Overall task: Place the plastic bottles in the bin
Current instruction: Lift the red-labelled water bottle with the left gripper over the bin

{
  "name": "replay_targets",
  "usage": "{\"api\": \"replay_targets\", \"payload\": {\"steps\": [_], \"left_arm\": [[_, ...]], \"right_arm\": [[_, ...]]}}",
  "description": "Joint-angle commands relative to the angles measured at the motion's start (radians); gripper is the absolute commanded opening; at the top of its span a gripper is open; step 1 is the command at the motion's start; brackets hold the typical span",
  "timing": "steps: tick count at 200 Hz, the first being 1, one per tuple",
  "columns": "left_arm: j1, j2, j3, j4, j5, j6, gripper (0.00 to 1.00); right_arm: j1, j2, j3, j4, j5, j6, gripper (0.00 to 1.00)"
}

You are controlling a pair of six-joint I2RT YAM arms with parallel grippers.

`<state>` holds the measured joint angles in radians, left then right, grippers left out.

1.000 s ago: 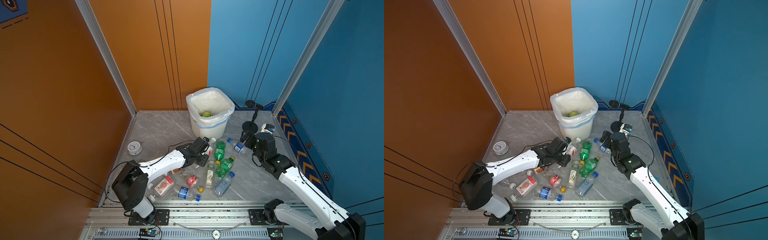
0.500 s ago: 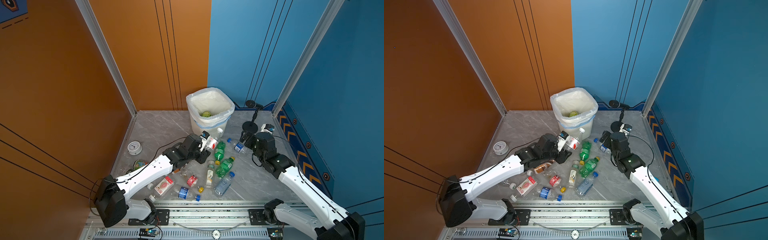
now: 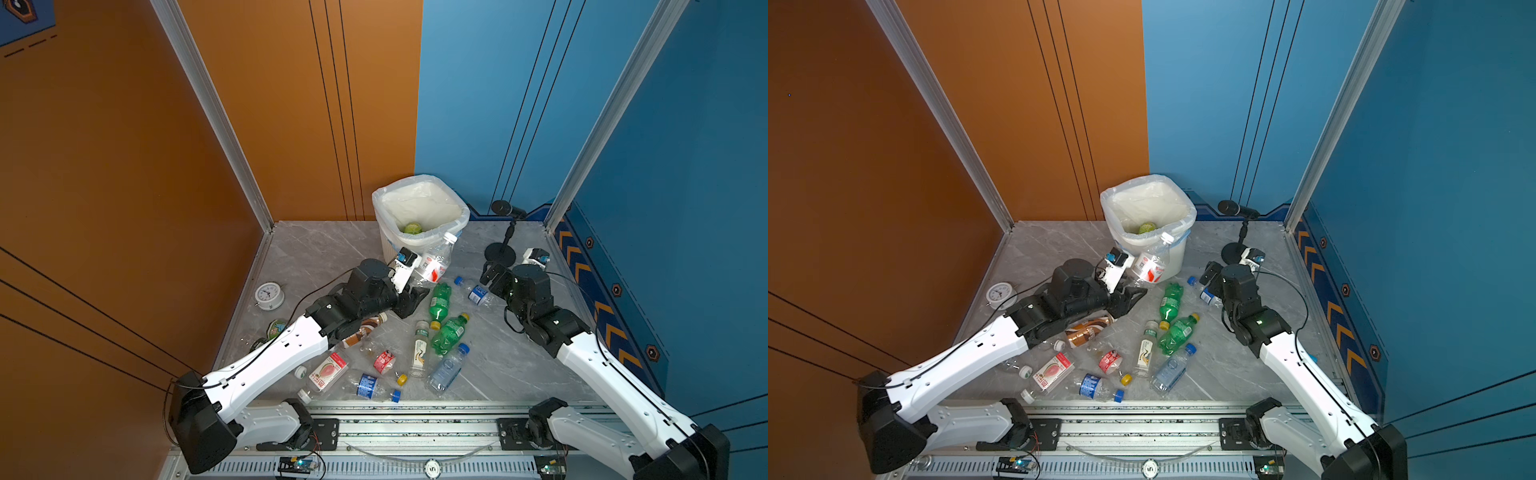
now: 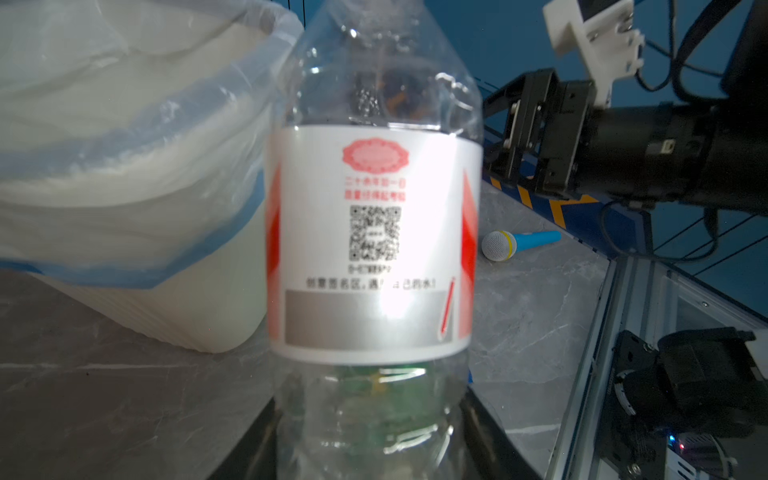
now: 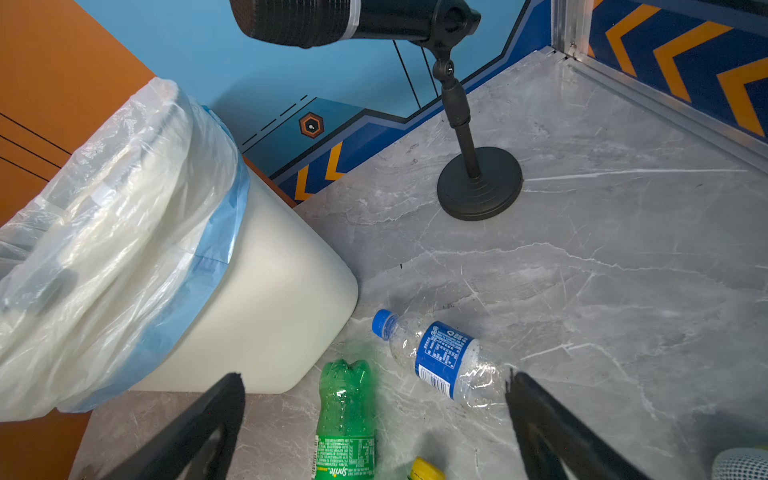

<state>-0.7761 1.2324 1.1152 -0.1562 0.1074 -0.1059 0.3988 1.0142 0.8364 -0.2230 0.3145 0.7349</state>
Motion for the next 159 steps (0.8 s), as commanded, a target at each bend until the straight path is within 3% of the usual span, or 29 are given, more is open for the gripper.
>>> {"api": "replay_targets", "payload": {"steps": [1, 55, 100, 159], "left_arm": [[0.029, 0.030, 0.103, 0.105, -0.031, 0.036, 0.53], [0.139, 0.154, 0.323, 0.128, -0.006, 0.045, 0.52], [0.254, 0.342, 0.540, 0.093, 0.065, 0.037, 0.52], [0.309, 0.573, 0.803, -0.012, 0.113, 0.013, 0.51]], "right_arm": [[-0.006, -0.013, -0.013, 0.019, -0.010, 0.014, 1.00], [-0.025, -0.046, -0.025, 0.008, -0.010, 0.010, 1.00], [-0.042, -0.046, -0.023, 0.011, -0.036, 0.006, 1.00], [-0.060, -0.054, -0.025, 0.007, -0.048, 0.004, 1.00]]}}
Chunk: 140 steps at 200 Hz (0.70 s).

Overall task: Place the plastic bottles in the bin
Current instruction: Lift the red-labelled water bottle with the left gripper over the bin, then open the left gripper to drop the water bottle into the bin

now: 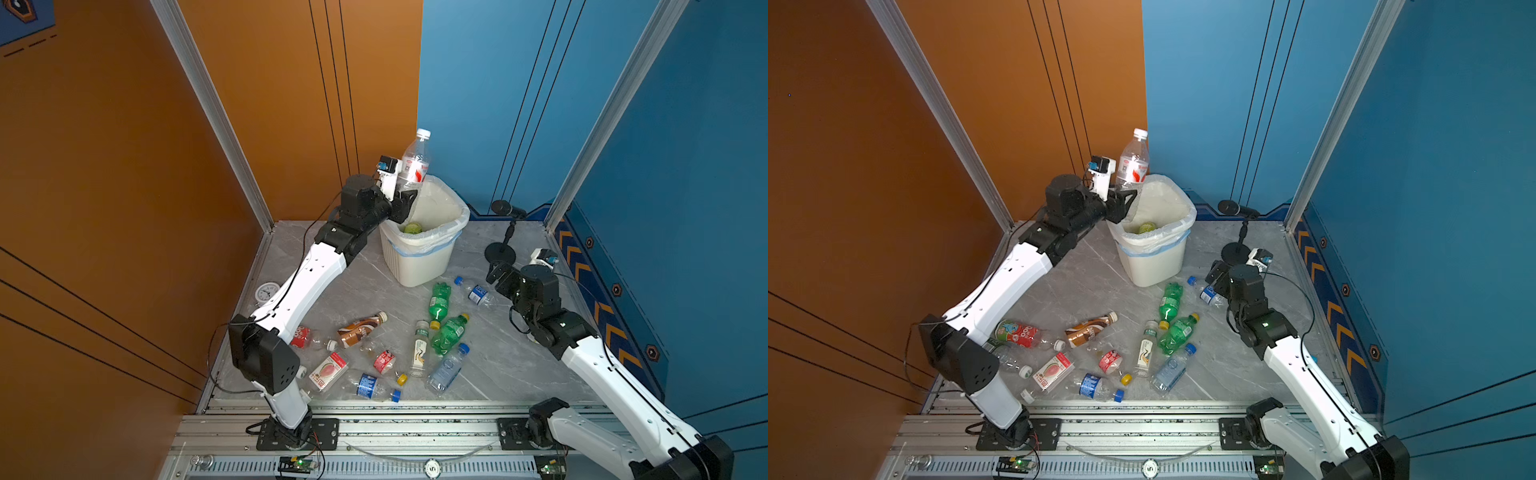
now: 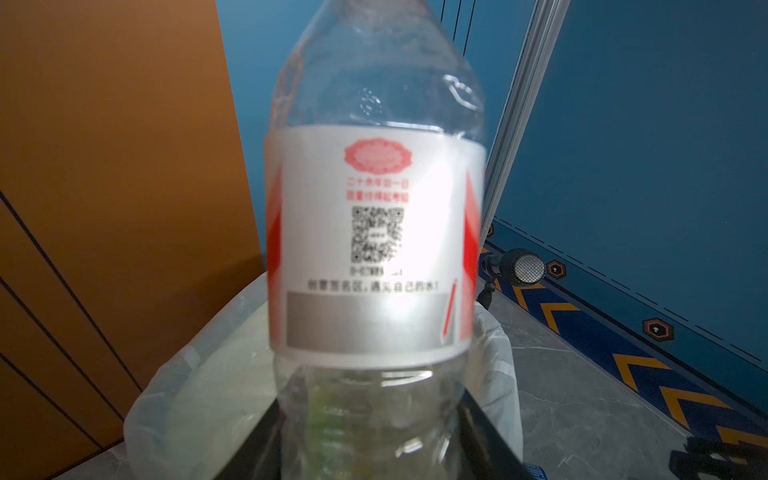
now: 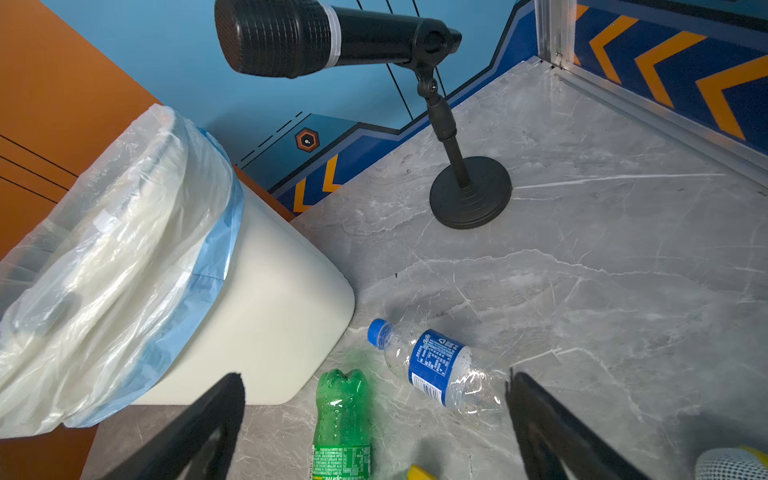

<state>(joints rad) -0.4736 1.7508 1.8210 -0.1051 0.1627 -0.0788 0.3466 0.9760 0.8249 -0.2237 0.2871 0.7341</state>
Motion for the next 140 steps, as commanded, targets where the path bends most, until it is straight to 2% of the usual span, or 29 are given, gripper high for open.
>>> {"api": "replay_targets", "payload": {"steps": [1, 68, 75, 86, 98, 140], "left_arm": [[0.007, 0.058, 0.099, -0.066, 0.058, -0.014, 0.50], [0.015, 0.105, 0.121, -0.123, 0.048, -0.028, 0.52], [0.016, 0.107, 0.121, -0.129, 0.041, -0.029, 0.59], [0.016, 0.103, 0.118, -0.141, 0.025, -0.030, 0.81], [0.017, 0.091, 0.108, -0.143, 0.010, -0.031, 1.00], [0.016, -0.020, -0.007, -0.054, -0.026, -0.058, 0.98]], "right_arm": [[-0.008, -0.016, -0.013, 0.007, -0.020, 0.005, 1.00], [-0.016, -0.010, -0.022, 0.012, -0.034, 0.013, 1.00], [-0.016, -0.009, -0.021, 0.012, -0.036, 0.014, 1.00], [-0.016, -0.008, -0.022, 0.011, -0.037, 0.015, 1.00], [-0.017, -0.009, -0.023, 0.010, -0.039, 0.016, 1.00], [-0.020, -0.008, -0.021, -0.008, -0.044, 0.012, 1.00]]}}
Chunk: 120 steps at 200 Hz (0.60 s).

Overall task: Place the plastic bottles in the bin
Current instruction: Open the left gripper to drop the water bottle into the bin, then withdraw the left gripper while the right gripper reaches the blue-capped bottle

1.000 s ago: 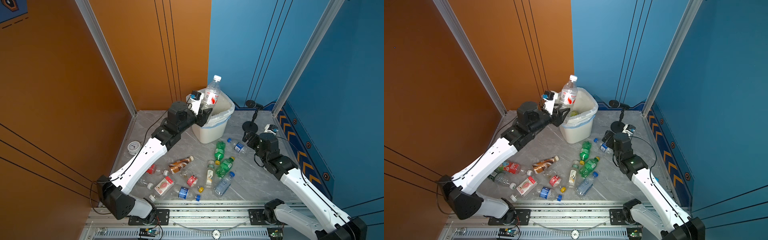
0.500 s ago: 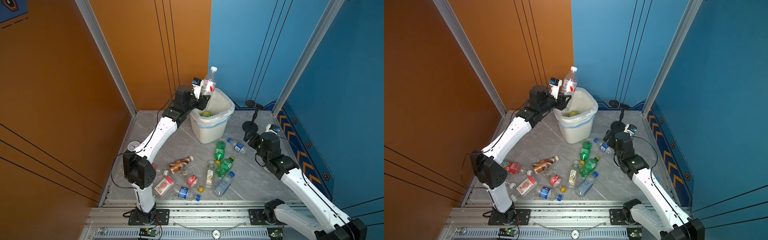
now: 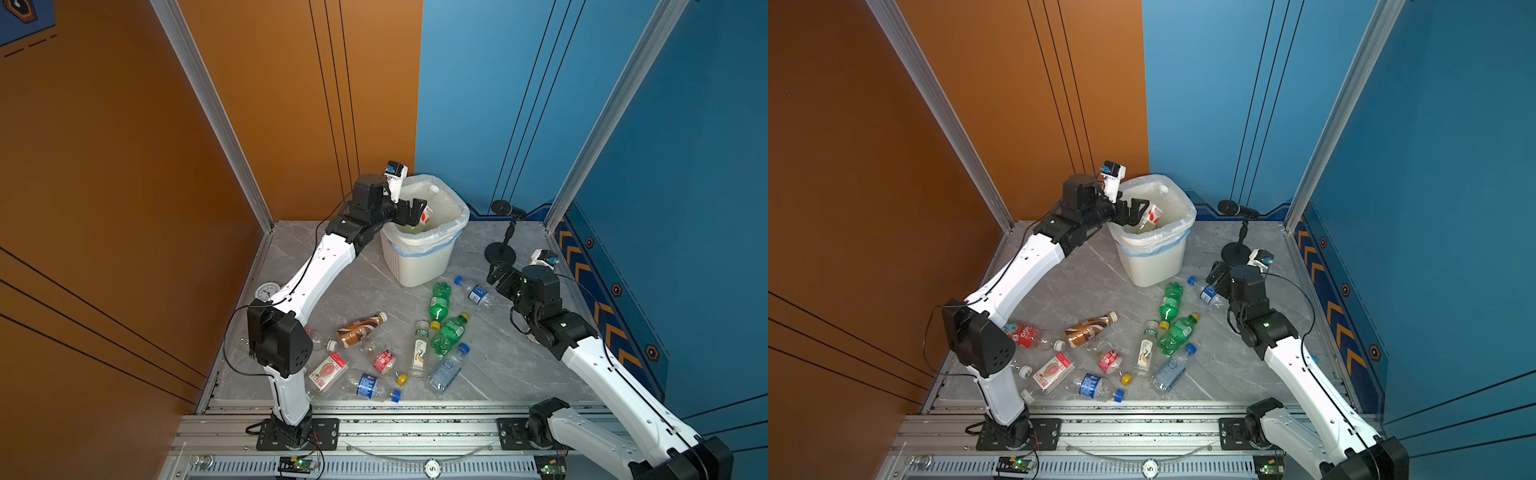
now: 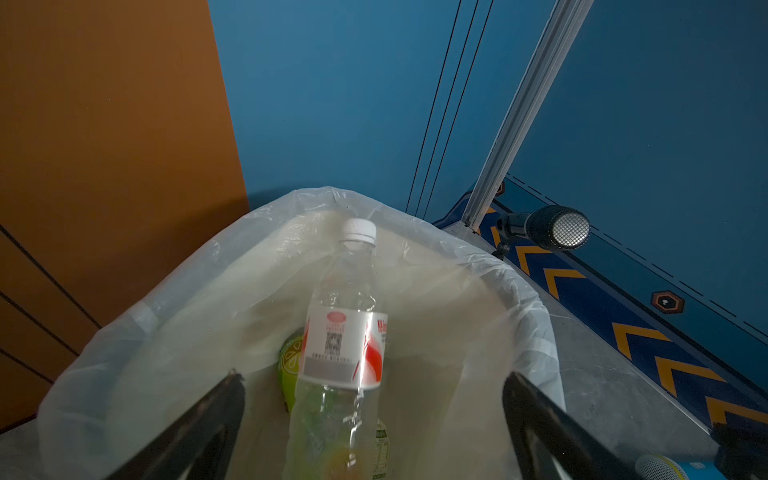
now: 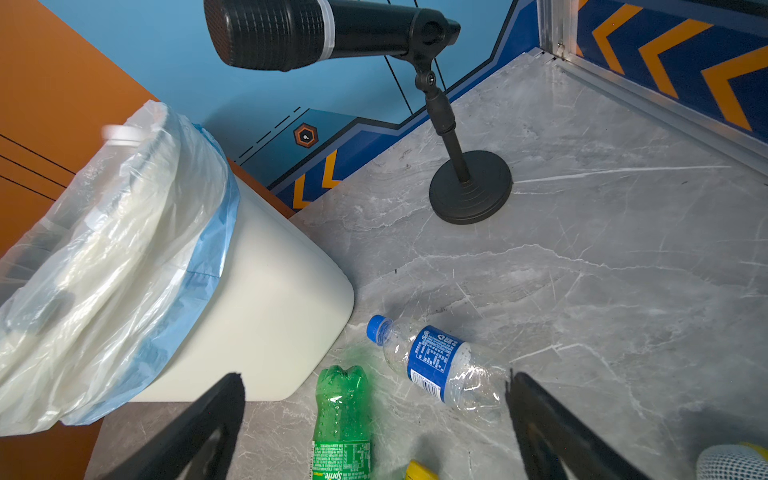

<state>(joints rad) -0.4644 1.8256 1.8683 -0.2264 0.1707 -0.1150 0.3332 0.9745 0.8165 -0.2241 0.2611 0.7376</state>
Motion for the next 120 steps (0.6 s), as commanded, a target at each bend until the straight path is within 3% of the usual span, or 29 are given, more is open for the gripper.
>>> {"api": "replay_targets", "payload": {"steps": [1, 44, 96, 120], "left_arm": [[0.007, -0.098, -0.058, 0.069, -0.034, -0.023, 0.98], [0.009, -0.270, -0.242, 0.134, -0.067, -0.063, 0.98], [0.016, -0.563, -0.779, 0.185, -0.176, -0.221, 0.98], [0.038, -0.652, -0.932, 0.187, -0.189, -0.286, 0.98]], "right_arm": [[-0.006, -0.005, -0.013, -0.008, -0.018, 0.009, 1.00], [-0.007, 0.007, -0.009, -0.032, -0.035, 0.012, 1.00], [0.008, 0.041, -0.017, -0.077, -0.078, 0.056, 1.00], [0.023, 0.059, -0.017, -0.086, -0.077, 0.057, 1.00]]}}
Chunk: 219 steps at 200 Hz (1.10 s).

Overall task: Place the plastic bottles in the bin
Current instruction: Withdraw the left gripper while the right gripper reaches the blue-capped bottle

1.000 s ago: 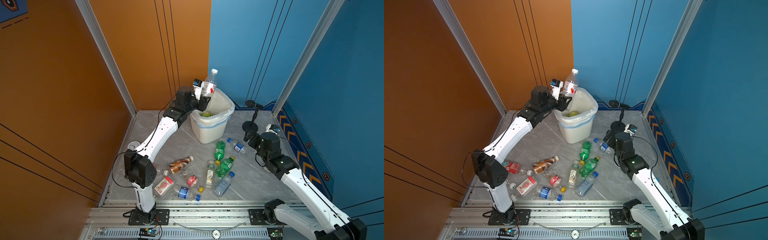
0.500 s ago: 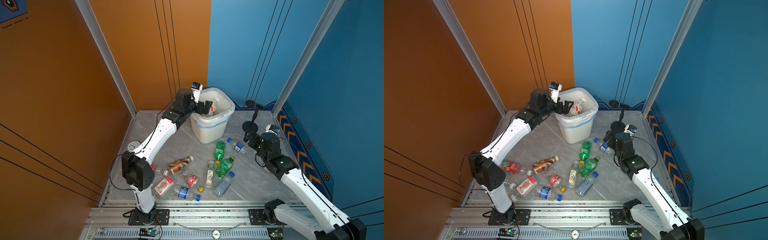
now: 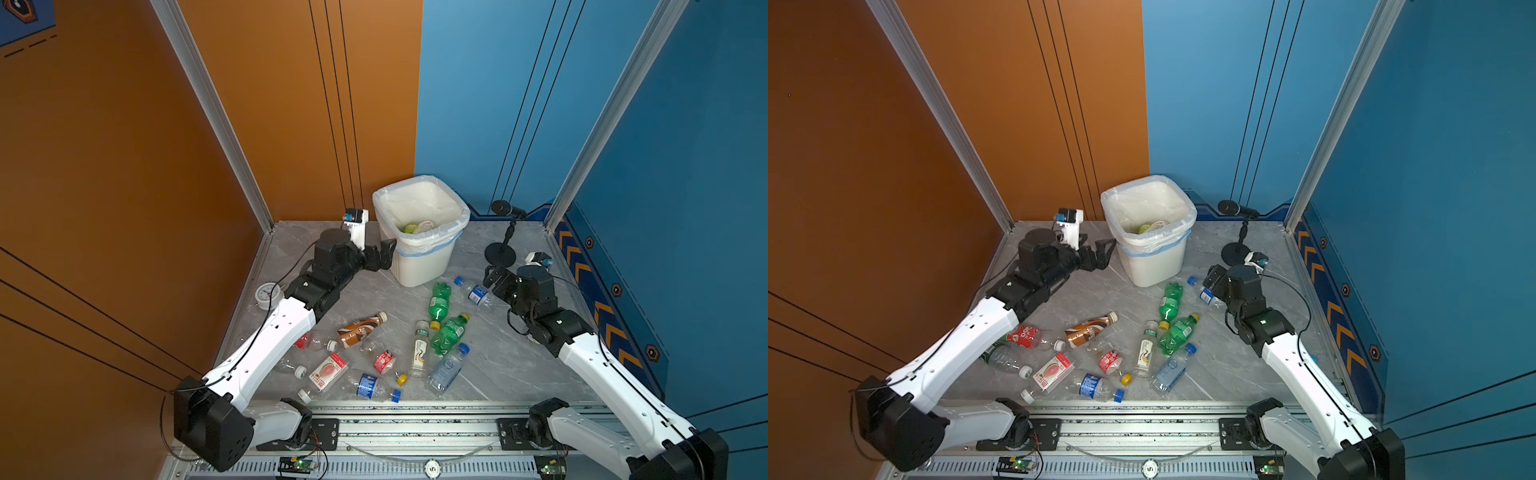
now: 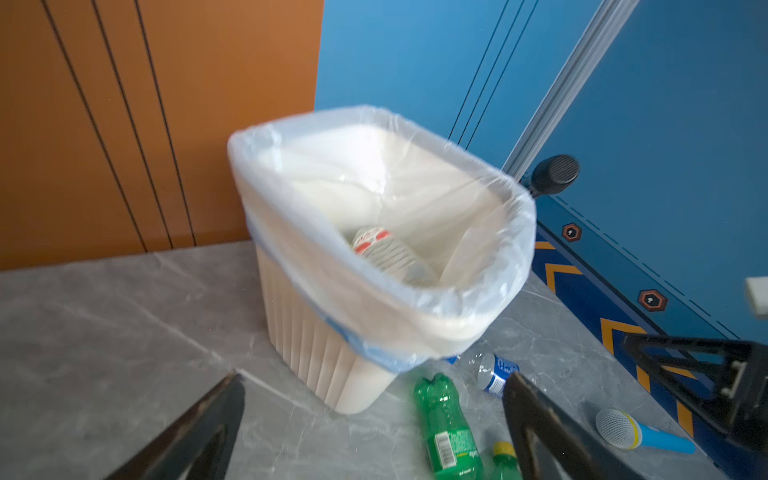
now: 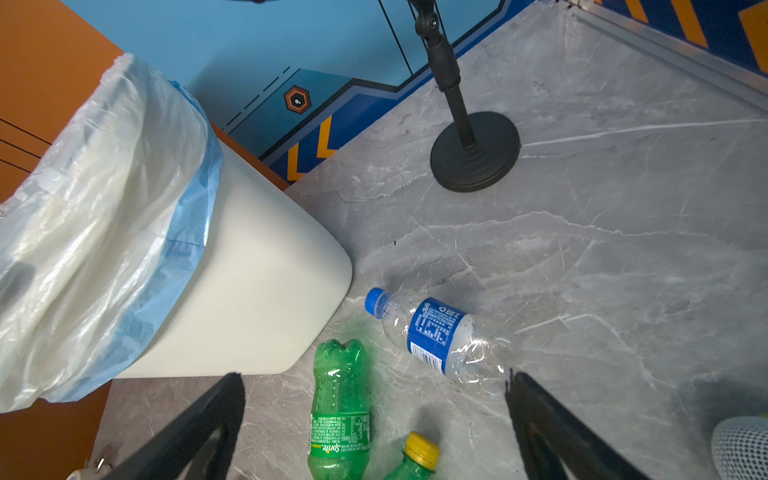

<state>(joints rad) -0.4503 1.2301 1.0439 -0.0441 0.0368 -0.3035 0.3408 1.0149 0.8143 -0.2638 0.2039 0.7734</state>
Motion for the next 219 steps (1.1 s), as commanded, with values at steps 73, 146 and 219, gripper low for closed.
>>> {"api": "replay_targets", "payload": {"steps": [73, 146, 219], "left_arm": [[0.047, -0.092, -0.159, -0.035, -0.061, -0.108, 0.98], [0.067, -0.143, -0.206, -0.074, -0.074, -0.108, 0.98], [0.085, -0.187, -0.234, -0.097, -0.080, -0.115, 0.98]], "right_arm": [[-0.027, 0.161, 0.103, -0.205, -0.094, -0.263, 1.00], [-0.065, 0.409, 0.214, -0.252, -0.188, -0.489, 1.00], [-0.065, 0.605, 0.295, -0.233, -0.088, -0.570, 1.00]]}}
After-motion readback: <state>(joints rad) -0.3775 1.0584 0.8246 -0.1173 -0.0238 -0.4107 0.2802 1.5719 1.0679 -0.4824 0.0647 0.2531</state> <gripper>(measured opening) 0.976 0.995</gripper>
